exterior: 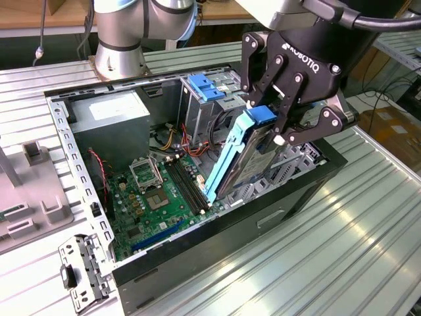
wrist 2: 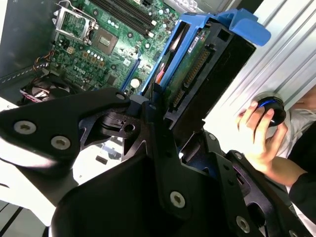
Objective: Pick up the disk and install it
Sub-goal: 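Pick up the disk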
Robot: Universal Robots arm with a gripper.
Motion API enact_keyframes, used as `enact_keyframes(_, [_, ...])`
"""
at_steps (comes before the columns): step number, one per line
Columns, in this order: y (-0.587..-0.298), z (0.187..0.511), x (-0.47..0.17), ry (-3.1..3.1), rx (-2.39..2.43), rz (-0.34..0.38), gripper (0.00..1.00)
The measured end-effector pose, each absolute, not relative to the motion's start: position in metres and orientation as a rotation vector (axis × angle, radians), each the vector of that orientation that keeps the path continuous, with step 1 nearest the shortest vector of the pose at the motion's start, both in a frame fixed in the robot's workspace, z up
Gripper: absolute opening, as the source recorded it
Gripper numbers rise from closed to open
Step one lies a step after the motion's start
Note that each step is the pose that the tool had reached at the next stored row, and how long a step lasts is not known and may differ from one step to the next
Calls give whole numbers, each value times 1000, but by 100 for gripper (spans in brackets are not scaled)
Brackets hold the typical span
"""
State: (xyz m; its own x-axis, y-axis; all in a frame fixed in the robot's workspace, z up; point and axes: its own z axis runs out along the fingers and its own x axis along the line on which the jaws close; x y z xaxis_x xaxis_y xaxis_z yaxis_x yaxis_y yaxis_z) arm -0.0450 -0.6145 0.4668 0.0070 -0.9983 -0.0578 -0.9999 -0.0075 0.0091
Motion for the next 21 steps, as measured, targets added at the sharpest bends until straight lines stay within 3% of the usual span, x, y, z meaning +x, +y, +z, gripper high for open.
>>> enact_keyframes(21, [-620,469,-19,2185,-2201,84,36])
